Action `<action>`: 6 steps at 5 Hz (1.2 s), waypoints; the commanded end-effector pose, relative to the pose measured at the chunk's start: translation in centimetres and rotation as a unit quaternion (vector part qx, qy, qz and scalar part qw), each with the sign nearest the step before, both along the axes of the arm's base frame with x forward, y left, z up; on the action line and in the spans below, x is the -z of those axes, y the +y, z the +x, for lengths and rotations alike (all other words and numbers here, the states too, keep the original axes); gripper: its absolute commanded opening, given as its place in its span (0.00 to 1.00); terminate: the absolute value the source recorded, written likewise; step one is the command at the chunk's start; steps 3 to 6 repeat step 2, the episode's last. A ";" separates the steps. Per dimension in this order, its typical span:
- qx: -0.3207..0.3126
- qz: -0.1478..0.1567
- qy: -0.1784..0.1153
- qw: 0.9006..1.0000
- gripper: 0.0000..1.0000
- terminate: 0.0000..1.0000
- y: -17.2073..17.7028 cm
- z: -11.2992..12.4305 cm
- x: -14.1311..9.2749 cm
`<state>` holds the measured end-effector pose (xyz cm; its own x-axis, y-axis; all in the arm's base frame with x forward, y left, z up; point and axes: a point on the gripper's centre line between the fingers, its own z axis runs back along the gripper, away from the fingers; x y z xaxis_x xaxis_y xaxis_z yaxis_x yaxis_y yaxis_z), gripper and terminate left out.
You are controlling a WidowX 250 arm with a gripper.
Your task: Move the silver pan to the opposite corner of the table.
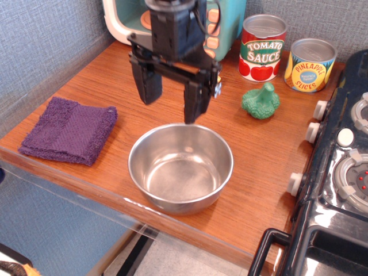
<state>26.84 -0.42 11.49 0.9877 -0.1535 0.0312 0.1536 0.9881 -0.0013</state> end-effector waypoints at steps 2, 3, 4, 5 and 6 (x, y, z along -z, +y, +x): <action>0.011 0.016 -0.029 0.999 1.00 1.00 1.2 -1.7 -1.1; 0.011 0.016 -0.029 0.999 1.00 1.00 1.2 -1.7 -1.1; 0.011 0.016 -0.029 0.999 1.00 1.00 1.2 -1.7 -1.1; 0.011 0.016 -0.029 0.999 1.00 1.00 1.2 -1.7 -1.1; 0.011 0.016 -0.029 0.999 1.00 1.00 1.2 -1.7 -1.1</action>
